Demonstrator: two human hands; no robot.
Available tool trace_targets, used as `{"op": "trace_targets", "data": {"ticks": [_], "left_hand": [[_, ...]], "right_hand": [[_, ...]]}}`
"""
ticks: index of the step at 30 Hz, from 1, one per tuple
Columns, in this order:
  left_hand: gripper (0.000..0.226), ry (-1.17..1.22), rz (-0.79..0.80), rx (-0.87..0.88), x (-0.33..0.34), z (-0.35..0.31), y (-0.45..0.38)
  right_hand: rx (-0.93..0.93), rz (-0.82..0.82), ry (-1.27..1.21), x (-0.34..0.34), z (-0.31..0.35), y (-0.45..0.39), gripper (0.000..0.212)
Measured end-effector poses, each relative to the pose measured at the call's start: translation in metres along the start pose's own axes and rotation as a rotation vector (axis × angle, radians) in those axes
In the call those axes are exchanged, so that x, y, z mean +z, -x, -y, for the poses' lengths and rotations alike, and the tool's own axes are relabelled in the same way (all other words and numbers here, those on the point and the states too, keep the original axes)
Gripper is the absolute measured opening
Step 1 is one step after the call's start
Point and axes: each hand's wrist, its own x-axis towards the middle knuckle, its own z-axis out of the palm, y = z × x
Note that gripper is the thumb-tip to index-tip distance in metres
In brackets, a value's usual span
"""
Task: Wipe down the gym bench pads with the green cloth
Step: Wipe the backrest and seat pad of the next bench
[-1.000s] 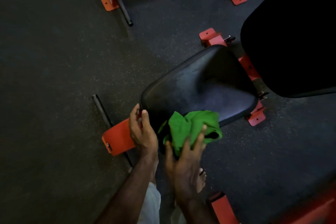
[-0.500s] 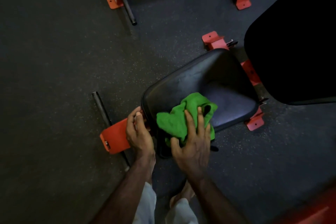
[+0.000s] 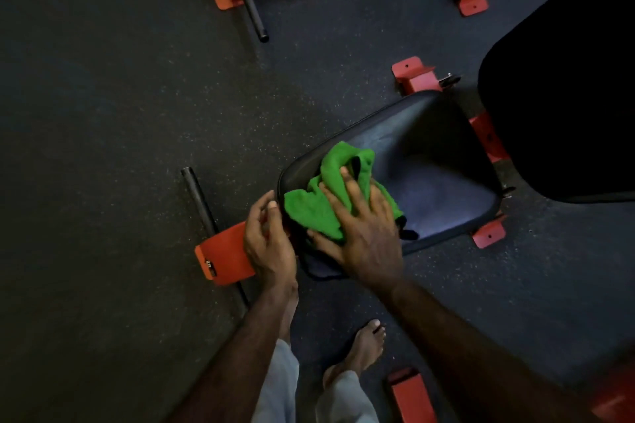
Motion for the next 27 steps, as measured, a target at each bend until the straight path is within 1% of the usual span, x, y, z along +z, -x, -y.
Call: {"op": "trace_targets", "data": {"ticks": [1, 2, 4, 5, 6, 7, 9, 10, 11, 12, 14, 16, 17, 18, 19, 20, 21, 22, 23, 24, 25, 27], "left_hand": [[0.031, -0.009, 0.005, -0.005, -0.001, 0.0, -0.002], [0.031, -0.019, 0.009, -0.014, -0.001, 0.001, -0.003], [0.036, -0.024, 0.01, -0.028, -0.001, 0.001, -0.003], [0.037, -0.021, 0.01, -0.028, 0.0, 0.0, -0.004], [0.038, -0.019, 0.008, -0.026, 0.0, 0.0, -0.005], [0.037, -0.016, 0.007, -0.025, 0.001, 0.0, -0.005], [0.036, -0.015, 0.005, -0.013, 0.004, 0.002, -0.006], [0.038, -0.024, 0.002, 0.001, 0.004, 0.003, -0.006], [0.041, -0.034, -0.007, 0.01, 0.004, 0.005, -0.006], [0.043, -0.038, -0.012, 0.016, 0.004, 0.006, -0.006], [0.044, -0.029, -0.009, 0.022, 0.005, 0.011, -0.008], [0.044, -0.028, -0.002, 0.019, 0.005, 0.014, -0.008], [0.044, -0.024, -0.001, 0.017, 0.005, 0.015, -0.008], [0.045, -0.021, -0.005, 0.015, 0.005, 0.015, -0.008], [0.045, -0.017, -0.009, 0.012, 0.005, 0.016, -0.007], [0.046, -0.008, -0.015, 0.009, 0.006, 0.015, -0.007], [0.046, -0.006, -0.018, 0.008, 0.006, 0.014, -0.008], [0.047, -0.011, -0.022, 0.01, 0.007, 0.013, -0.008], [0.047, -0.013, -0.027, 0.019, 0.008, 0.012, -0.009], [0.046, -0.008, -0.032, 0.028, 0.008, 0.011, -0.01], [0.044, -0.003, -0.038, 0.034, 0.008, 0.009, -0.01], [0.041, -0.005, -0.035, 0.038, 0.009, 0.006, -0.01]], "right_hand": [[0.045, -0.029, 0.019, -0.003, -0.015, -0.005, 0.079], [0.195, -0.089, 0.007, -0.005, -0.023, -0.011, 0.078], [0.579, -0.241, -0.091, -0.004, -0.013, -0.021, 0.076], [0.657, -0.263, -0.104, -0.004, -0.001, -0.026, 0.075], [0.628, -0.236, -0.081, -0.002, 0.012, -0.028, 0.074], [0.499, -0.171, -0.054, 0.0, 0.019, -0.025, 0.074], [0.138, -0.058, -0.022, 0.004, 0.011, -0.018, 0.073], [0.004, -0.032, -0.01, 0.001, -0.002, -0.02, 0.073], [-0.06, -0.015, 0.012, -0.001, -0.016, -0.026, 0.074], [-0.037, -0.017, 0.041, -0.003, -0.028, -0.033, 0.074], [0.201, -0.119, 0.016, -0.006, -0.034, -0.051, 0.072], [0.441, -0.226, -0.076, -0.004, -0.008, -0.064, 0.069], [0.487, -0.236, -0.096, -0.001, 0.008, -0.066, 0.067], [0.455, -0.212, -0.094, 0.001, 0.021, -0.064, 0.067], [0.338, -0.156, -0.075, 0.003, 0.027, -0.059, 0.068], [0.165, -0.095, -0.045, 0.005, 0.024, -0.054, 0.069], [-0.002, -0.043, -0.013, 0.003, 0.015, -0.052, 0.069], [-0.113, -0.008, 0.024, 0.0, 0.0, -0.054, 0.07], [-0.152, 0.008, 0.068, -0.004, -0.015, -0.061, 0.07], [-0.113, -0.001, 0.098, -0.007, -0.025, -0.068, 0.07], [-0.013, -0.027, 0.092, -0.009, -0.029, -0.074, 0.07], [0.218, -0.113, 0.002, -0.008, -0.013, -0.077, 0.068]]}}
